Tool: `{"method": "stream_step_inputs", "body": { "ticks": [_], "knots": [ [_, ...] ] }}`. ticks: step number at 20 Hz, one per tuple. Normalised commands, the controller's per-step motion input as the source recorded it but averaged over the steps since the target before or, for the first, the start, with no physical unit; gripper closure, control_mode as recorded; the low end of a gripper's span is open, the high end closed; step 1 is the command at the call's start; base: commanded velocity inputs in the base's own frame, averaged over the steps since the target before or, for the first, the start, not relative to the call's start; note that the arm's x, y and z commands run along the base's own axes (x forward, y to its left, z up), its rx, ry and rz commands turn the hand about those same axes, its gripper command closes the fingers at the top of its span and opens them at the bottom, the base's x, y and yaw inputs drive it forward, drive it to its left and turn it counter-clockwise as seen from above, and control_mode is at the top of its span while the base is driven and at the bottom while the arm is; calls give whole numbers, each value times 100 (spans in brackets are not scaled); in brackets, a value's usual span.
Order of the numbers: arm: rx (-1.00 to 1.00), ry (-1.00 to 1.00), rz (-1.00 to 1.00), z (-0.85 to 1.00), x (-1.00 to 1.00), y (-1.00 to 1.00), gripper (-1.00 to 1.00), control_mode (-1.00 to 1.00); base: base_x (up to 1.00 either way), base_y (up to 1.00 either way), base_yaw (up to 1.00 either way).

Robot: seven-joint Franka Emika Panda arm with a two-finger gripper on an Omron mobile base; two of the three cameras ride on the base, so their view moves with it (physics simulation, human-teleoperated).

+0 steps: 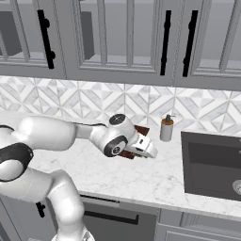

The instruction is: Pick up the sponge from the counter and clean the cutting board by briefly scrubbing or pressing down on the cutting board. Once finished, release the sponge.

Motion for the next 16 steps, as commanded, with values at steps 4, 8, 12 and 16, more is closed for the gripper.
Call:
{"method": "stream_step_inputs", "body": {
  "ticks": [4, 8, 12, 16],
  "knots": [
    [28, 7, -12, 78, -18, -27, 100, -100, 0, 0, 0],
    [11, -4, -6, -12, -27, 4, 100, -100, 0, 0, 0],
    [0, -1, 0, -67, 0, 26, 100, -100, 0, 0, 0],
    [0, -8, 0, -97, 0, 23, 100, -100, 0, 0, 0]
  ]
}}
